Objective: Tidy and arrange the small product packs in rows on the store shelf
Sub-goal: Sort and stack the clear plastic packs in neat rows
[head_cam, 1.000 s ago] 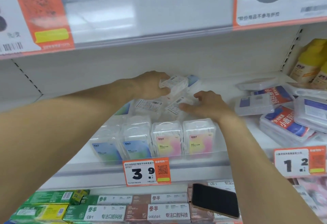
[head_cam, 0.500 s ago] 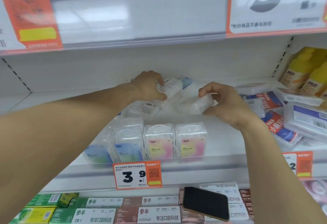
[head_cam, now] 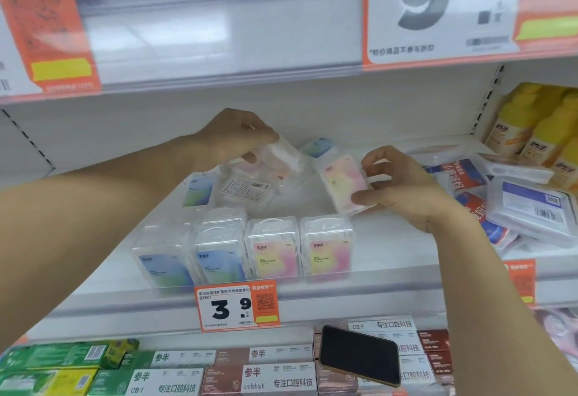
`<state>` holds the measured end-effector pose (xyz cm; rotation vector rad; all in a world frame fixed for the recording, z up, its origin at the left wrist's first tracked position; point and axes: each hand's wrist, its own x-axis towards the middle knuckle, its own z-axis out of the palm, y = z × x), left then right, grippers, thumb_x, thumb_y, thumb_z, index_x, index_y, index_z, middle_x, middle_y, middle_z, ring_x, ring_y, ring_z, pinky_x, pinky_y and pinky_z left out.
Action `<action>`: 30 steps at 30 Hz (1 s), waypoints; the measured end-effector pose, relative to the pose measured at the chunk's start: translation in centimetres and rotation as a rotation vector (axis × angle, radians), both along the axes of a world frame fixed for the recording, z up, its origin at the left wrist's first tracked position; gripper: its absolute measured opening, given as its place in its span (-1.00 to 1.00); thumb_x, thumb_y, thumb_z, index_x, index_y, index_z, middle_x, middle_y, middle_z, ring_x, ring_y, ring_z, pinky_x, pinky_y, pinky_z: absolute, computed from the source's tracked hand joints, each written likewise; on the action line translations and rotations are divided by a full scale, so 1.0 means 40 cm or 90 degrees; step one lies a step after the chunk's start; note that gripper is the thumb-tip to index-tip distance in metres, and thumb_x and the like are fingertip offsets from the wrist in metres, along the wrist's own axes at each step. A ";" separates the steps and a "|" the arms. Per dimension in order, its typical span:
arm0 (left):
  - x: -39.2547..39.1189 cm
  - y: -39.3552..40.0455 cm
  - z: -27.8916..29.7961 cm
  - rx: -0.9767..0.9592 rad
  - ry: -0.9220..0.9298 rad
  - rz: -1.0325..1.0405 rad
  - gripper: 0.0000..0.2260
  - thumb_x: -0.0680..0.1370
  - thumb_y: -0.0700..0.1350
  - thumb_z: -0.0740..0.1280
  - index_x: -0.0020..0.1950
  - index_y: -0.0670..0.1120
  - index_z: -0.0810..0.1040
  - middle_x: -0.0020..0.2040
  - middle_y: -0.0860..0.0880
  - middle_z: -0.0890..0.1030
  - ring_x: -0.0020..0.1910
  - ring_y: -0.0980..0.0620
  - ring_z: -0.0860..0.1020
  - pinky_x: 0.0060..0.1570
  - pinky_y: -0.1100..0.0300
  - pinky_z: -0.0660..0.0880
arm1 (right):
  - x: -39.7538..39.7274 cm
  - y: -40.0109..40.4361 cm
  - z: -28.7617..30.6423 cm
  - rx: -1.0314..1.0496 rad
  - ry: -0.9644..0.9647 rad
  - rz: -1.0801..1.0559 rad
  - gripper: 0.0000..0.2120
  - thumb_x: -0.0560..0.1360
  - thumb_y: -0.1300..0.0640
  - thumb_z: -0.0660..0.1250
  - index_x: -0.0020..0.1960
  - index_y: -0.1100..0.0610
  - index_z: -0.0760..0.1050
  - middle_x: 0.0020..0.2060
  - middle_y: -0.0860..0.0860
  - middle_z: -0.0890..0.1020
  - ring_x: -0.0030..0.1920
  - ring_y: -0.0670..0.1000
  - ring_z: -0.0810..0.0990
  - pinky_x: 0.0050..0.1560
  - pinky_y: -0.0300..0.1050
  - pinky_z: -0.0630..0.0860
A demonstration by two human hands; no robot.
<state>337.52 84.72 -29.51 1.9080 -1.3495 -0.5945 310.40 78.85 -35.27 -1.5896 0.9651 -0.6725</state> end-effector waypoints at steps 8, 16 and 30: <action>-0.005 0.007 0.012 0.124 0.094 0.028 -0.55 0.54 0.13 0.26 0.07 -0.28 0.60 -0.20 -0.21 0.70 -0.25 -0.17 0.55 -0.34 0.14 0.37 | 0.006 -0.005 0.003 0.043 -0.064 -0.024 -0.59 0.36 0.44 0.39 0.17 0.16 0.58 0.09 0.24 0.66 0.09 0.22 0.67 -0.06 0.06 0.64; -0.018 0.031 0.017 0.125 -0.136 -0.043 -0.30 0.47 0.41 0.16 -0.25 -0.26 0.58 -0.28 -0.24 0.63 -0.38 -0.05 0.50 -0.20 0.06 0.53 | 0.010 -0.003 0.007 0.020 -0.060 0.033 -0.72 0.40 0.37 0.47 0.07 0.15 0.63 -0.01 0.08 0.73 -0.01 0.03 0.73 -0.11 -0.17 0.63; -0.090 0.077 -0.016 0.282 -0.200 -0.233 -0.42 0.39 0.47 0.15 -0.09 -0.02 0.58 -0.18 0.02 0.56 -0.13 0.03 0.56 -0.06 0.19 0.46 | 0.000 0.012 0.008 0.059 0.016 0.158 -0.47 0.31 -0.18 0.47 0.18 0.08 0.64 0.11 0.02 0.71 0.19 0.06 0.65 0.18 0.16 0.61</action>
